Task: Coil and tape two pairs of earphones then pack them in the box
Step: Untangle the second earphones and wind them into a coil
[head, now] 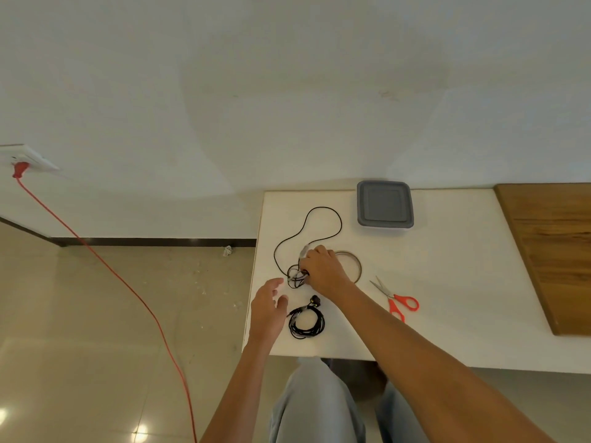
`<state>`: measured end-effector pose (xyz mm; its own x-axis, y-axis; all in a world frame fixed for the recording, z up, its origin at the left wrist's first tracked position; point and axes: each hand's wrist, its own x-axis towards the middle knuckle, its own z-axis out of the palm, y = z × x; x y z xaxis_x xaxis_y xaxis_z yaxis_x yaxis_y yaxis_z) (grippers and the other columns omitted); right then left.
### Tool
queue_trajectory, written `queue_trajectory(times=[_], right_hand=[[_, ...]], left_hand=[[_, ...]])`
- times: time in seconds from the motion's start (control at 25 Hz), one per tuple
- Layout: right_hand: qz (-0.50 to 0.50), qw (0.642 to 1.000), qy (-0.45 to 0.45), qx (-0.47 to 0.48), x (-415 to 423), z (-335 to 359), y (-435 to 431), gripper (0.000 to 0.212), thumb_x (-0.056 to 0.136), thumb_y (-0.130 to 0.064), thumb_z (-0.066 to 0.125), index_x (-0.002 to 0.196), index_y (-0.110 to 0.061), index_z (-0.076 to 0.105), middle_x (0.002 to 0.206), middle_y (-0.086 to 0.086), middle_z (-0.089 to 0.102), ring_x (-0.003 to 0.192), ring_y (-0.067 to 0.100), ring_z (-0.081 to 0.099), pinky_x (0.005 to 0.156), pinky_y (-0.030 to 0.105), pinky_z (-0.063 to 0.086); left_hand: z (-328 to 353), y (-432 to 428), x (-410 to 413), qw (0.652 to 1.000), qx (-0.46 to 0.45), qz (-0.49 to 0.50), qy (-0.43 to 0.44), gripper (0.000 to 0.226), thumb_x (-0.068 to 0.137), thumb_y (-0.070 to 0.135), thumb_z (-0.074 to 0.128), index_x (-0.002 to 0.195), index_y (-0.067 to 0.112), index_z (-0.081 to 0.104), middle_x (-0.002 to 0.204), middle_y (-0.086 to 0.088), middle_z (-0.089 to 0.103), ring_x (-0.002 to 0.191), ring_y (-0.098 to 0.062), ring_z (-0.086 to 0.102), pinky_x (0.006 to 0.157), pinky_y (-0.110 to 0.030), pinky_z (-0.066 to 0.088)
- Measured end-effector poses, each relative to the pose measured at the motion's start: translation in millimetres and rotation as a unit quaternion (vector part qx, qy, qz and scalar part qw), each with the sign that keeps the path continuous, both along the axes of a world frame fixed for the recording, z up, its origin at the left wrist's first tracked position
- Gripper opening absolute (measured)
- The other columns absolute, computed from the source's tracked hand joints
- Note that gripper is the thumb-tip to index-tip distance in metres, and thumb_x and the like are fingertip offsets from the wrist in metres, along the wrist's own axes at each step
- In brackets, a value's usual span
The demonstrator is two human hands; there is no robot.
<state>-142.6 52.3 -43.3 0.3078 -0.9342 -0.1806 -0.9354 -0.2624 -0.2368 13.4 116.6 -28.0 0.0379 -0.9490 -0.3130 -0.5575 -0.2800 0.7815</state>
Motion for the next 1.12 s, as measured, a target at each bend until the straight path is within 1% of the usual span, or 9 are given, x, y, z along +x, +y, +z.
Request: queue_trajectory(times=[0.08,0.2,0.32,0.4,0.52,0.68,0.76,0.92,1.12], right_hand=[[-0.063,0.989,-0.133,-0.006,-3.8,10.2,3.1,0.019,0.088,-0.016,0.058,0.106,-0.013,0.064,0.11,0.005,0.061,0.104,0.024,0.052,0.093,0.038,0.041],[-0.168,0.922,-0.347,0.019,-15.8,49.1,13.3,0.01,0.089,-0.014,0.059,0.098,-0.014,0.064,0.097,0.002,0.066,0.088,0.02,0.06,0.076,0.026,0.048],[-0.175,0.87,-0.457,0.054,-31.7,102.6,29.7,0.011,0.093,-0.013,0.054,0.099,-0.017,0.061,0.095,0.0,0.069,0.084,0.017,0.065,0.071,0.022,0.054],[-0.172,0.826,-0.531,0.075,-41.3,138.2,44.2,0.012,0.096,-0.011,0.049,0.101,-0.011,0.06,0.097,0.007,0.069,0.085,0.019,0.066,0.077,0.029,0.054],[-0.211,0.721,-0.653,0.097,-54.2,184.7,68.4,0.016,0.099,-0.012,0.045,0.101,-0.002,0.058,0.092,0.013,0.067,0.071,0.023,0.062,0.067,0.033,0.055],[-0.332,0.651,-0.683,-0.005,-76.5,235.9,96.0,0.019,0.096,-0.013,0.051,0.095,-0.001,0.066,0.085,0.01,0.067,0.068,0.019,0.061,0.057,0.024,0.053],[-0.362,0.645,-0.672,-0.038,-85.7,253.3,110.5,0.016,0.093,-0.012,0.055,0.09,-0.005,0.068,0.083,0.008,0.067,0.071,0.017,0.061,0.055,0.022,0.05],[-0.404,0.581,-0.706,-0.034,-91.9,272.0,140.4,0.007,0.09,-0.011,0.061,0.091,-0.004,0.064,0.08,0.012,0.064,0.079,0.024,0.06,0.075,0.037,0.057],[-0.395,0.503,-0.766,0.064,-84.6,292.7,168.1,0.013,0.095,-0.016,0.053,0.092,-0.006,0.06,0.082,0.011,0.065,0.083,0.025,0.063,0.086,0.043,0.055]], left_hand=[[9.0,-2.2,-1.9,0.999,-0.021,0.005,0.029,0.05,0.092,0.006,0.054,0.138,0.02,0.043,0.142,0.002,0.042,0.125,-0.012,0.043,0.102,-0.025,0.037],[33.0,-10.9,-11.2,0.995,-0.063,-0.059,0.048,0.063,0.09,0.014,0.06,0.144,0.032,0.033,0.149,0.02,0.021,0.136,-0.001,0.024,0.111,-0.026,0.022],[65.2,-20.5,-23.1,0.986,-0.122,-0.096,0.053,0.045,0.089,0.021,0.063,0.128,0.036,0.046,0.146,0.016,0.035,0.135,0.0,0.029,0.108,-0.025,0.024],[88.3,-23.2,-30.2,0.979,-0.158,-0.102,0.077,0.021,0.091,0.023,0.062,0.108,0.03,0.052,0.123,0.012,0.059,0.123,-0.003,0.049,0.099,-0.025,0.039],[126.5,-15.2,-41.0,0.976,-0.14,-0.088,0.14,0.003,0.096,0.021,0.053,0.095,0.019,0.052,0.085,0.009,0.065,0.087,-0.007,0.065,0.079,-0.024,0.048],[175.9,6.8,-44.4,0.957,-0.099,-0.063,0.265,0.01,0.098,0.016,0.049,0.089,0.015,0.053,0.065,0.006,0.045,0.057,-0.014,0.044,0.063,-0.03,0.052],[197.8,18.0,-42.3,0.964,-0.105,-0.051,0.241,0.012,0.097,0.016,0.049,0.086,0.015,0.054,0.064,0.007,0.044,0.056,-0.012,0.038,0.056,-0.026,0.041],[232.9,39.0,-33.6,0.979,-0.157,-0.025,0.127,0.007,0.091,0.016,0.057,0.089,0.012,0.063,0.068,0.006,0.053,0.047,-0.001,0.044,0.05,-0.009,0.036],[249.3,59.0,-31.9,0.98,-0.166,-0.032,0.103,0.009,0.089,0.025,0.06,0.085,0.019,0.066,0.062,0.007,0.05,0.055,-0.007,0.041,0.056,-0.015,0.036]])
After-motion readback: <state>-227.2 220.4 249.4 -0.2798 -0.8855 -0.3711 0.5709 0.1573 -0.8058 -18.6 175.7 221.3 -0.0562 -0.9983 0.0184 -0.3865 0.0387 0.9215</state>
